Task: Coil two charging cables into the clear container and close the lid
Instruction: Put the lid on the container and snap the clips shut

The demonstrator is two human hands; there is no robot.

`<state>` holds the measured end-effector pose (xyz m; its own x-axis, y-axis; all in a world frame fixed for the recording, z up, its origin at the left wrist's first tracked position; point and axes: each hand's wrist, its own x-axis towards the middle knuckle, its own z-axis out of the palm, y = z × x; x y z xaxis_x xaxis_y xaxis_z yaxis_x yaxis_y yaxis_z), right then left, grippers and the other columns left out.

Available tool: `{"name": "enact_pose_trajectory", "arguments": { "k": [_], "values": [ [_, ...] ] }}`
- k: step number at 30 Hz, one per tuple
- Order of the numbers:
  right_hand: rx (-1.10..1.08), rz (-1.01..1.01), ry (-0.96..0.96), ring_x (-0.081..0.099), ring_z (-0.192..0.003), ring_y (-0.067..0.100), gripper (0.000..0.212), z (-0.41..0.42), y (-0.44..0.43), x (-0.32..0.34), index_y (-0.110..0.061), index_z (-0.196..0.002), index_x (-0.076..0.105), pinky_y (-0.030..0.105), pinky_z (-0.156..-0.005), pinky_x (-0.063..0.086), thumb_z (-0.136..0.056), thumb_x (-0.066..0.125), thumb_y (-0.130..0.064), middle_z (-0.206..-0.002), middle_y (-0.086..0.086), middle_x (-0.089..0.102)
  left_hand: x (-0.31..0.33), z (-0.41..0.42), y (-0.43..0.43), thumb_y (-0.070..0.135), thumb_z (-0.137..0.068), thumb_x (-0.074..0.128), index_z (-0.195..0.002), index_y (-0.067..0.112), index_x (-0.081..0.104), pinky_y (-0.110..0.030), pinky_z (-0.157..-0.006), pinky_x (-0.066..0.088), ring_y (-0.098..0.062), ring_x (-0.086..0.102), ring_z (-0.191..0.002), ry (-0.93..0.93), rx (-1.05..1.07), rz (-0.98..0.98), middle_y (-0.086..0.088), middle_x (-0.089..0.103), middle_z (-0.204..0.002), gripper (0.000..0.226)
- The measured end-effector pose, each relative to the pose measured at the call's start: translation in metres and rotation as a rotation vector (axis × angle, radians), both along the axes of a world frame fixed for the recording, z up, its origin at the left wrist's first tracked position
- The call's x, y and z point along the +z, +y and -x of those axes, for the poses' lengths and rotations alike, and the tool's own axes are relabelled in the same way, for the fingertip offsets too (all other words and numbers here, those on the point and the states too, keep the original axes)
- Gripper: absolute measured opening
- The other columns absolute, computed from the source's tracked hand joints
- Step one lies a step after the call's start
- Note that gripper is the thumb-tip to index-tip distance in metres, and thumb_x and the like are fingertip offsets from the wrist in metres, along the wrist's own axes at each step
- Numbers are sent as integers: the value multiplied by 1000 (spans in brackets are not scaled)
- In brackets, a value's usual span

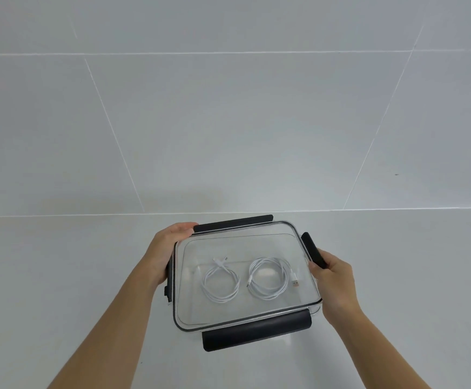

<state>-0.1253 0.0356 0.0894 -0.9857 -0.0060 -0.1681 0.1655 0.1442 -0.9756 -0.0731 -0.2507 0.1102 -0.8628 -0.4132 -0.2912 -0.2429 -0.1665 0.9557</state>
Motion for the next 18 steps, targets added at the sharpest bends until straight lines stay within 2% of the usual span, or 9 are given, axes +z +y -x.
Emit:
{"name": "enact_pose_trajectory", "arguments": {
  "k": [1,3,5,7,9,12,15,18],
  "values": [
    [-7,-16,-11,47,-72,37,25,1,-1,-2,-8,-85,67,40,-81,46,-88,47,6,-97,36,53,-2,2,-1,12,-88,54,-103,17,70,-36,-84,51,-27,66,-95,-14,-4,-1,-11,71,-107,22],
    [-10,-39,-41,41,-73,21,25,1,-3,-6,-5,-85,66,31,-73,35,-88,45,7,-78,30,49,-6,6,-2,11,-88,54,-104,16,69,-37,-86,50,-28,66,-96,-36,-8,-7,-11,71,-106,22],
    [-18,-53,-52,37,-73,19,27,1,-3,-9,-6,-80,65,29,-72,30,-88,43,9,-72,16,46,-12,8,-3,10,-87,55,-104,15,69,-38,-88,50,-28,66,-97,-59,-13,-19,-11,70,-107,23],
    [-21,-78,-35,33,-71,20,21,1,-3,-11,2,-86,62,29,-70,27,-87,42,9,-74,6,42,-17,8,-4,11,-87,56,-105,16,69,-39,-90,50,-28,65,-99,-76,-8,-23,-10,70,-107,23],
    [-30,-107,-12,30,-70,21,17,2,-3,-12,9,-92,57,29,-67,24,-86,42,10,-74,5,39,-19,9,-4,9,-86,56,-105,15,69,-37,-87,51,-27,66,-96,-77,-1,-23,-9,70,-105,24],
    [-30,-157,10,27,-67,21,17,2,-5,-12,10,-92,57,29,-61,21,-86,41,10,-70,6,34,-20,12,-6,3,-87,55,-101,16,68,-30,-79,51,-21,65,-89,-68,-8,7,-6,68,-102,24],
    [-26,-186,22,24,-64,19,16,1,-6,-11,12,-94,55,29,-59,19,-86,41,10,-68,6,32,-24,16,-10,-7,-88,48,-95,17,67,-30,-89,48,-21,62,-99,-62,-53,42,-4,66,-108,32],
    [-28,-199,24,22,-61,18,17,2,-7,-10,11,-93,56,29,-57,18,-86,40,10,-64,4,30,-28,18,-14,-9,-90,44,-93,19,65,-27,-93,45,-19,58,-104,-73,-70,68,1,65,-104,35]
  ]
}}
